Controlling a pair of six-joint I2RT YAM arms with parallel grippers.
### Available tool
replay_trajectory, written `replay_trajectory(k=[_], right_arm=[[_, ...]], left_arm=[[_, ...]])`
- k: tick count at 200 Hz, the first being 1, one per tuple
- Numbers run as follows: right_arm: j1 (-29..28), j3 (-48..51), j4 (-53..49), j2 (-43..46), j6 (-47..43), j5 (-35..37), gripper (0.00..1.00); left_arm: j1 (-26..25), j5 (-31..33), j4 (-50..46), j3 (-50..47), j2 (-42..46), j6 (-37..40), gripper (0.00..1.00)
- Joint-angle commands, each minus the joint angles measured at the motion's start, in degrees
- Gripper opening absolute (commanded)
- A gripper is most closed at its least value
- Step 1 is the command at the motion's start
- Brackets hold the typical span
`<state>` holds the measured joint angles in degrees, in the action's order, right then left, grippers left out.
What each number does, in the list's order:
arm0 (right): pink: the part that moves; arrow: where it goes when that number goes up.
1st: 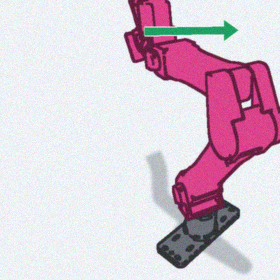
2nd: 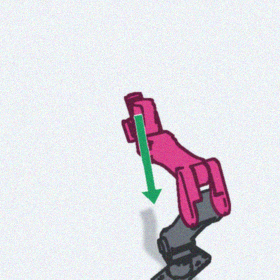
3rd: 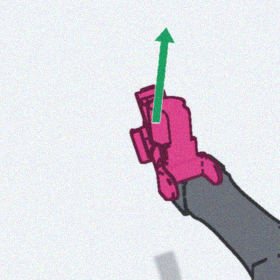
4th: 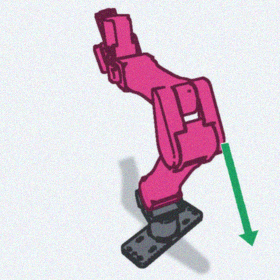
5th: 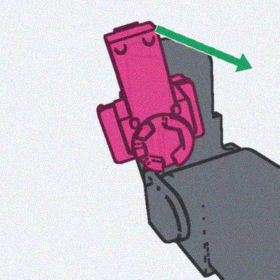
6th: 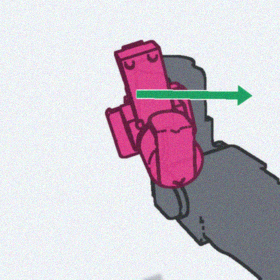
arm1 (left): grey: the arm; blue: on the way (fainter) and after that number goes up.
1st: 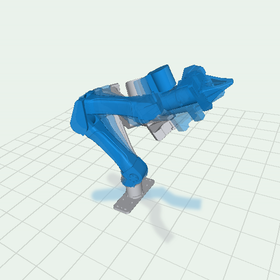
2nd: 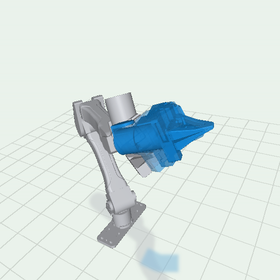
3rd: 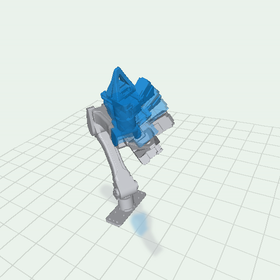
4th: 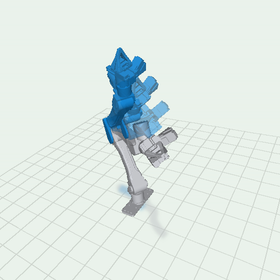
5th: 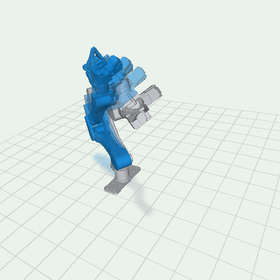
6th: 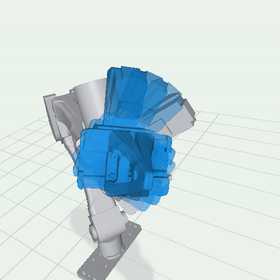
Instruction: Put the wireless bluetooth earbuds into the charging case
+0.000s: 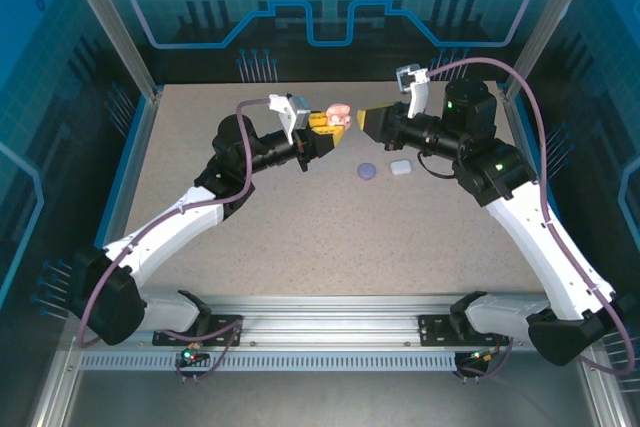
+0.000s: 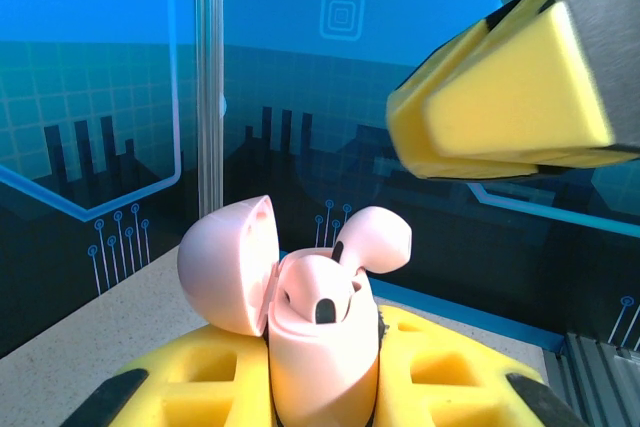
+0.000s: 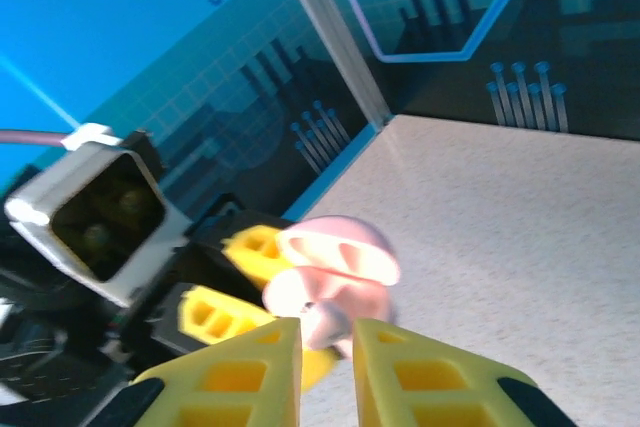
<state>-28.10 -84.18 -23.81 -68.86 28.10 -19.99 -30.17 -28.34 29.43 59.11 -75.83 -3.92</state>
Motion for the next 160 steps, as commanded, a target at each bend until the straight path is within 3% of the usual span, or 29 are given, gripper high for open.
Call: replay_trajectory(k=[1,72,160], right_arm=[[-2.50,-2.71,-0.72,-1.13,3.17,-3.77,0.18],[-7.13,-3.78,-1.20,-3.02,2.85,-2.68,0.15],[-2.66,-3.09,-3.33,-3.76,0.85,-0.11,0.11]], left_arm=[[-0.41,0.20,2.36,0.91,-0.02,0.84,0.00],[-0.36,0.52,1.99,1.03,0.16,0.97,0.00],[-0.36,0.21,1.86,1.17,1.28,1.42,0.00]])
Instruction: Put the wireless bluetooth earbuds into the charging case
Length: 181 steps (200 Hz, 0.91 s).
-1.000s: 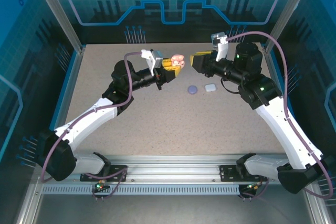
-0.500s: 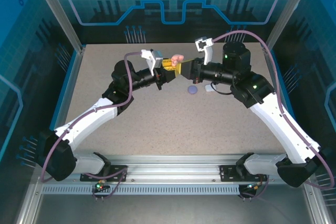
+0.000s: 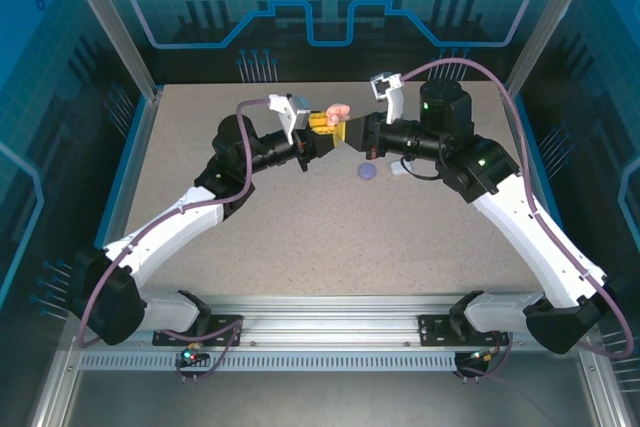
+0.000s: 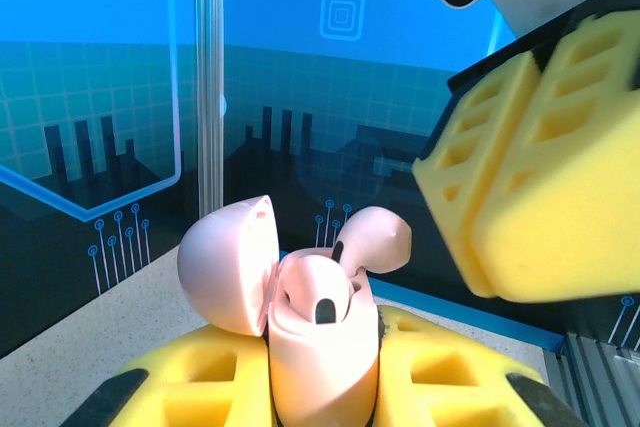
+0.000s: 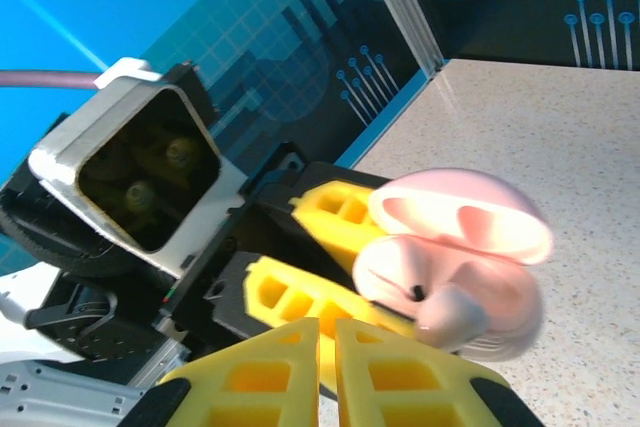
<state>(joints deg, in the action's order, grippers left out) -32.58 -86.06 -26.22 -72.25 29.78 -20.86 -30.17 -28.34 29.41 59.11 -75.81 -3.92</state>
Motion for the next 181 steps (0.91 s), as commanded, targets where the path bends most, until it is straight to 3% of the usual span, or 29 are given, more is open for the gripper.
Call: replay_trajectory(k=[1,140,181], right_arm=[[1.91,-1.21,-0.94,-0.36,-0.85,0.75,0.11],[8.09,-2.69,-2.33,1.62,-1.59,2.94,0.13],[9.65,-11.26,-8.45,-7.62,-2.75,1.16,0.16]], left_arm=[[-0.34,0.30,1.84,1.17,1.27,1.40,0.00],[-0.41,0.13,1.40,0.10,1.63,1.99,0.00],[-0.41,-1.69,-0.01,-1.08,1.32,2.04,0.00]])
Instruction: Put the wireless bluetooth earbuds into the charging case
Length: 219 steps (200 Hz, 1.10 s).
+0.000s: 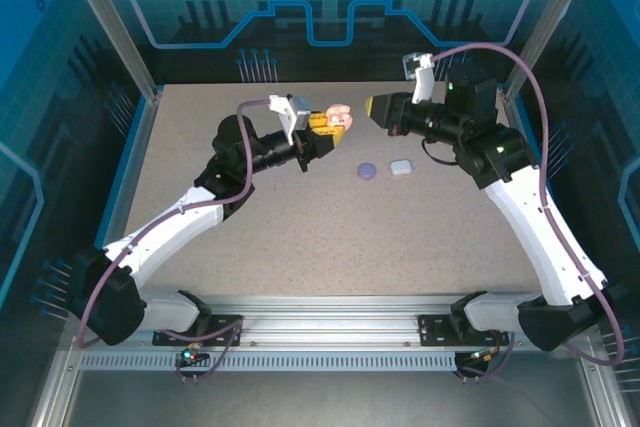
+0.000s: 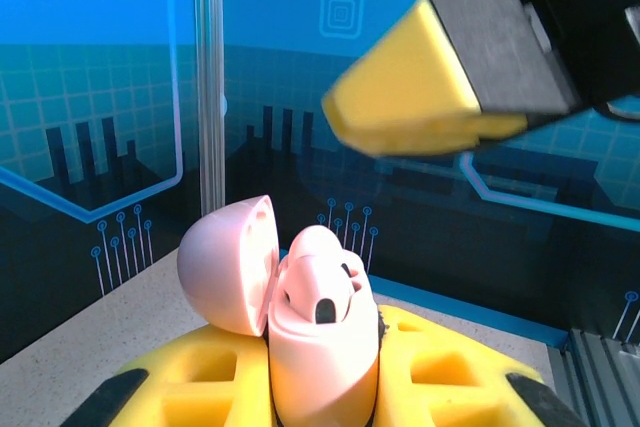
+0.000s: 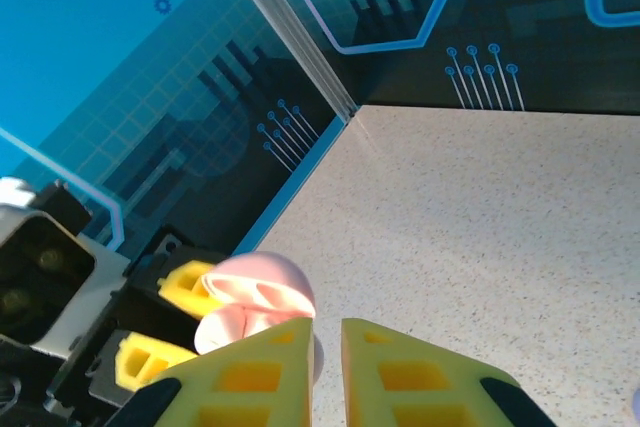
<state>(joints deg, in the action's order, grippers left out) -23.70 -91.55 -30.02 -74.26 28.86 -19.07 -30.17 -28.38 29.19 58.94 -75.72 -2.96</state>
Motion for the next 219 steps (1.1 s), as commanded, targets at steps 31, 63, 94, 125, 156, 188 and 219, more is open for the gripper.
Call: replay_trajectory(k=[31,63,94,125,156,188,219], right_arm=[[0.77,-14.21,-10.76,-15.49,-3.58,-1.23,0.16],[0.59,-21.14,-14.49,-23.81,-4.41,-3.51,0.15],[-0.74,-25.78,-17.99,-27.82,-5.95,-4.35,0.12],[-2.10,-23.60,-18.74,-24.89,-7.26,-2.99,0.11],[-2.49,-18.53,-18.06,-20.21,-7.21,-2.96,0.11],[-3.19,-13.40,-17.66,-15.61,-6.69,-3.21,0.10],[-2.58,-9.75,-14.89,-11.67,-3.70,4.73,0.14]], left_arm=[[-0.41,-2.71,-0.13,-1.71,0.28,0.04,0.00],[-0.96,-3.35,-0.18,-1.57,-1.22,-0.72,0.00],[-1.33,-3.36,-0.20,-1.19,-2.39,-0.98,0.00],[-1.38,-2.67,-0.28,-1.11,-2.98,-0.70,0.00],[-1.36,-0.94,-0.08,-1.19,-3.29,-0.38,0.00],[-1.35,0.34,-0.41,-0.68,-3.62,0.04,0.00],[-1.37,0.09,-0.37,-0.38,-4.75,-0.50,0.00]])
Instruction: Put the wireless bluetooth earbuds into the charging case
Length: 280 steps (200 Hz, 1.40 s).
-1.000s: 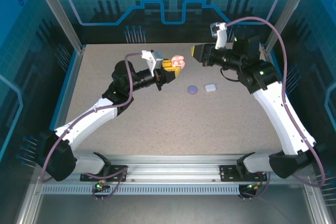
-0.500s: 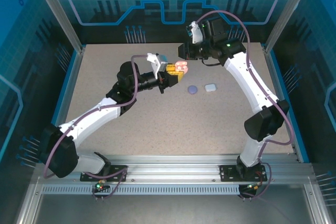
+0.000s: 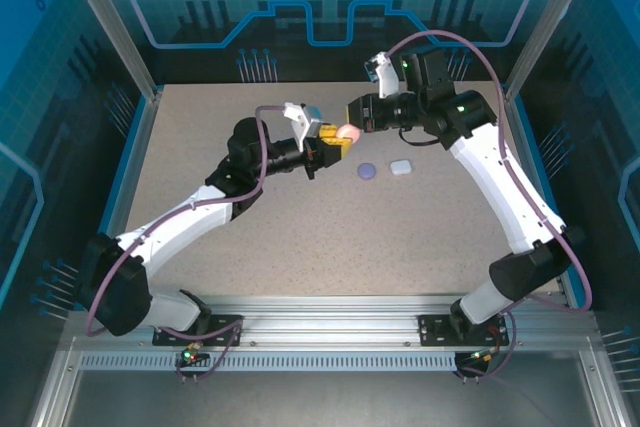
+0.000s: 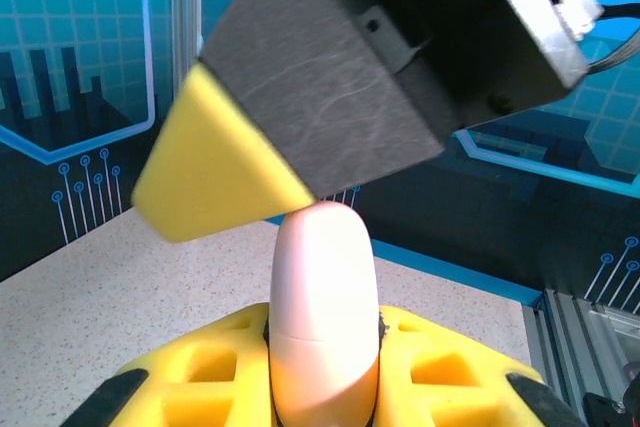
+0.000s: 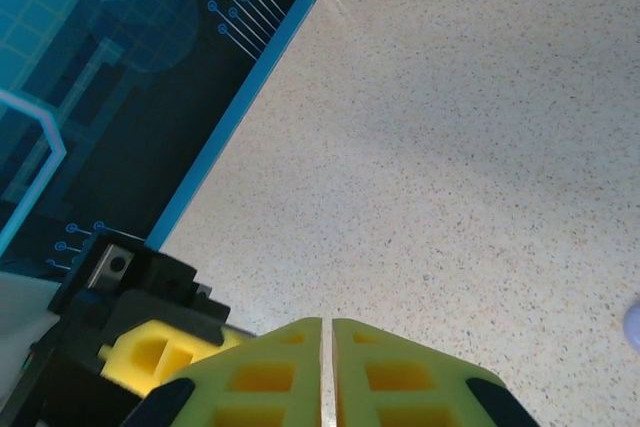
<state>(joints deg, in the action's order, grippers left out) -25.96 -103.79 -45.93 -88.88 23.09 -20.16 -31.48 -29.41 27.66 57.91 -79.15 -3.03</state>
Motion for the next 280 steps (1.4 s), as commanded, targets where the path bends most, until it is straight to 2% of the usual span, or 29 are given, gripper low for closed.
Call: replay_trajectory(k=[1,21,30,39,56,90,115,158,197,235,280], right_arm=[[-0.24,2.73,1.20,3.12,2.23,6.14,0.14],[3.39,7.05,5.51,6.24,8.52,12.79,0.26],[5.80,9.29,7.22,7.23,11.09,13.26,0.35],[7.65,10.99,7.76,8.10,12.56,14.16,0.37],[9.81,14.69,8.71,9.35,13.44,14.78,0.49],[10.75,24.73,10.23,12.94,12.98,16.12,0.57],[10.98,32.92,11.25,17.01,12.91,18.49,0.63],[11.27,42.48,10.42,22.83,12.80,20.56,0.66],[12.18,45.67,9.02,25.85,12.09,21.13,0.67],[13.36,46.66,9.48,26.39,11.64,20.30,0.68],[14.43,46.32,9.30,26.52,11.29,19.34,0.68]], left_arm=[[-0.06,1.16,1.17,0.64,-1.38,-0.46,0.00],[-0.07,1.92,1.76,-0.48,-2.52,-1.58,0.00],[0.00,3.06,2.21,-1.60,-2.86,-2.18,0.00],[0.01,3.98,3.41,-3.07,-3.36,-3.03,0.00],[-0.06,5.69,4.17,-5.24,-4.55,-4.89,0.00],[-0.04,9.41,5.73,-9.38,-7.74,-9.91,0.00],[-0.02,10.94,3.53,-9.52,-11.56,-13.78,0.00],[0.07,12.56,1.12,-7.30,-20.39,-20.48,0.00],[0.36,14.58,-5.01,-2.43,-27.77,-24.67,0.00],[1.78,15.76,-12.37,0.86,-30.94,-27.08,0.00],[4.32,14.94,-18.92,3.04,-33.81,-29.14,0.11]])
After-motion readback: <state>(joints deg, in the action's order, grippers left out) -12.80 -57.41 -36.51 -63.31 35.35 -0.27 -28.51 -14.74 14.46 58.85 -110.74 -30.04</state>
